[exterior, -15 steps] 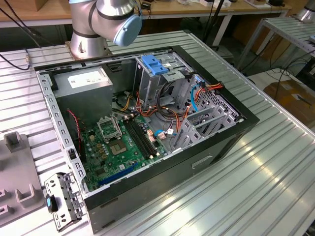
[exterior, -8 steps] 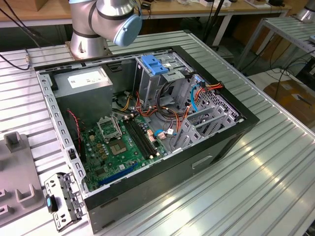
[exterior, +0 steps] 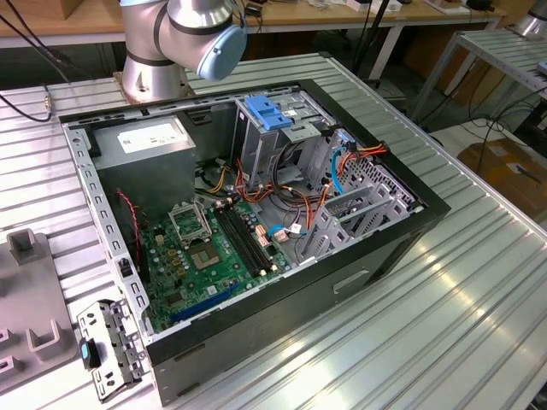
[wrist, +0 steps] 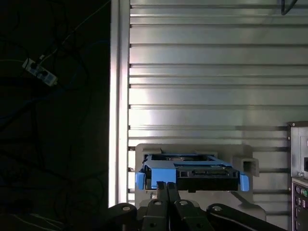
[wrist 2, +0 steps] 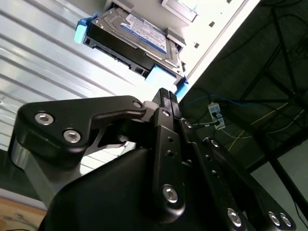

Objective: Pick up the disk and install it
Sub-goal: 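Pick up the disk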

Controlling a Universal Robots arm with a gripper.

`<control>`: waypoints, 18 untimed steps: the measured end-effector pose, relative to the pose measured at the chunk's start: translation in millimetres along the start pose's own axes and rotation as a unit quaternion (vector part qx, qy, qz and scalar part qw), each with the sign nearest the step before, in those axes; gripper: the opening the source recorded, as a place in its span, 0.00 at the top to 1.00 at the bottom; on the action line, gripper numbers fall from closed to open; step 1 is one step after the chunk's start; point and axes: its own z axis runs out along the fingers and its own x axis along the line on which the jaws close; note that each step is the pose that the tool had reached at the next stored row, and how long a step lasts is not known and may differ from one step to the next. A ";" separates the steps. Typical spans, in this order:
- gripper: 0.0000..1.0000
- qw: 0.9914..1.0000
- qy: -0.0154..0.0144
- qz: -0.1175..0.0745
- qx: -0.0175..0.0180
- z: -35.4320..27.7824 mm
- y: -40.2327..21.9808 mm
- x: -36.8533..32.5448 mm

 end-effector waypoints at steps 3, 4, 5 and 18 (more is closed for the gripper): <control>0.86 1.000 0.001 -0.015 0.000 0.0 0.0 0.0; 0.86 1.000 0.001 -0.018 0.000 0.0 0.0 0.0; 0.86 1.000 0.001 -0.021 0.000 0.0 0.0 0.0; 0.86 0.998 0.003 -0.070 0.001 0.0 0.0 0.0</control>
